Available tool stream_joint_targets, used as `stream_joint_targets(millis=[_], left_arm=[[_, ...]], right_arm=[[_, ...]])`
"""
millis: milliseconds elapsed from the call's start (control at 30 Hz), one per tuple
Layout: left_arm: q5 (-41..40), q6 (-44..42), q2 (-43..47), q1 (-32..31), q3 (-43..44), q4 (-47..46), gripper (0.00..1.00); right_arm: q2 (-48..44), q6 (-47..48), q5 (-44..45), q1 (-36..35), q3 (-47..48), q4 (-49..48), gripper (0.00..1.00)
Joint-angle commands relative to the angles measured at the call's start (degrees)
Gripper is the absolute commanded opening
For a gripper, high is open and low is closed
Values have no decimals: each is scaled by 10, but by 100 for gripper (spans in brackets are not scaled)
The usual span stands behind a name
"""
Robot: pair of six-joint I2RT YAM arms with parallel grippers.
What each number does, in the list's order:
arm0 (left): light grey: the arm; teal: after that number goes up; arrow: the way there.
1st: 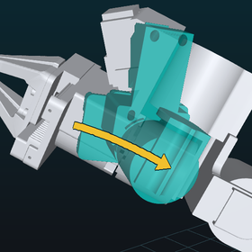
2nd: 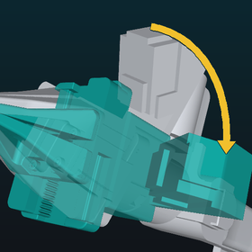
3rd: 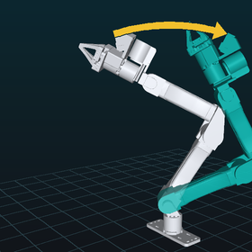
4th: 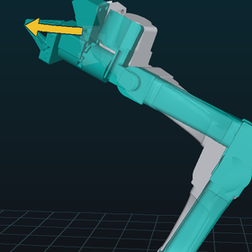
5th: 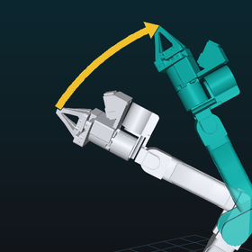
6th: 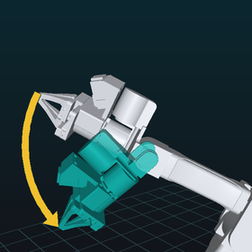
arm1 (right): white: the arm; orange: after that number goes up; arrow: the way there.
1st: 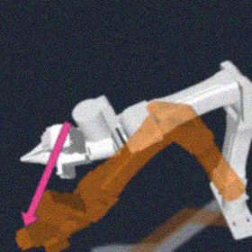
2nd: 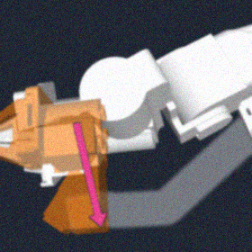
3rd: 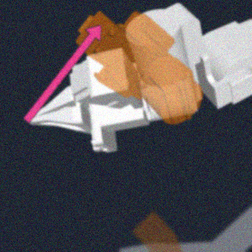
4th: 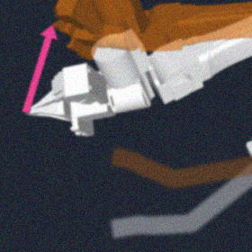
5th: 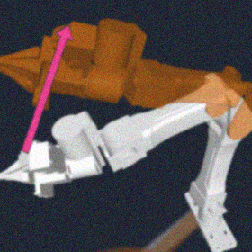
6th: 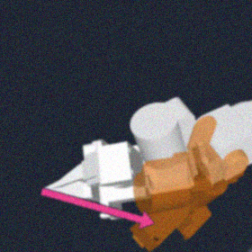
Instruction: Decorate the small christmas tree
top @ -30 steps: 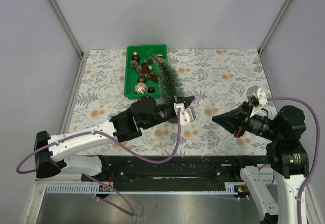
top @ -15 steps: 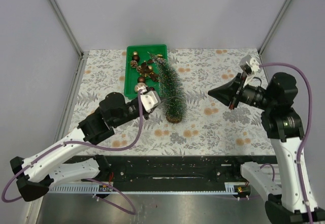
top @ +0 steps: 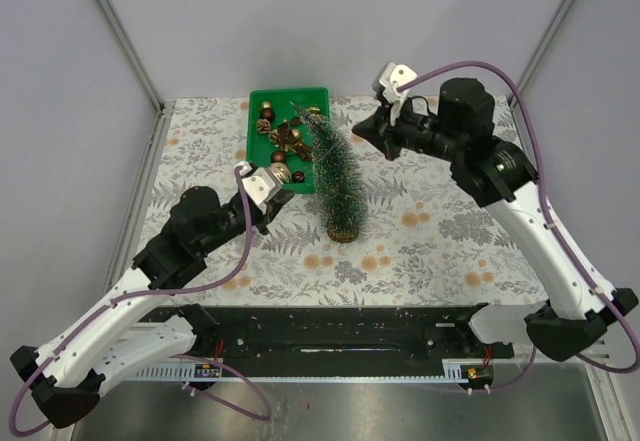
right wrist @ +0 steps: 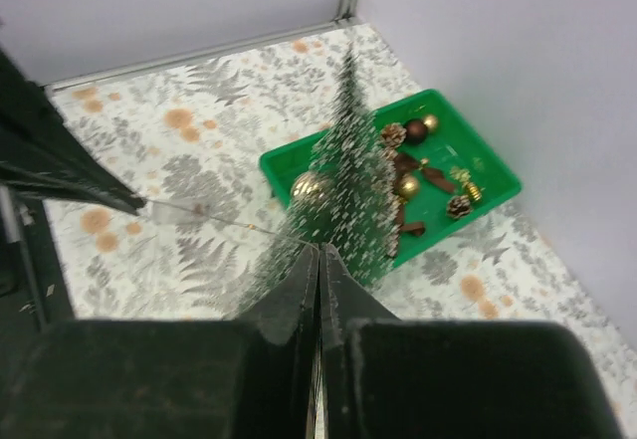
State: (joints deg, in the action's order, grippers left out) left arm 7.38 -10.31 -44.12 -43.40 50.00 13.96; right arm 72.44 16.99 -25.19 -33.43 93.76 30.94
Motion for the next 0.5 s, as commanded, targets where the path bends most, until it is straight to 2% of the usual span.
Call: stream_joint_targets(millis=[0,200,467], left_arm=[[-23,24,25,28,-17,-20,0],[-46,20,38,58,-32,-25,0],[-61,20,38,87,-50,-31,0]], right_arm=[[49,62,59,-1,71,-105,0],[129,71,44,-8,121,-160,0],[190,84,64,-11,128,-303,0]])
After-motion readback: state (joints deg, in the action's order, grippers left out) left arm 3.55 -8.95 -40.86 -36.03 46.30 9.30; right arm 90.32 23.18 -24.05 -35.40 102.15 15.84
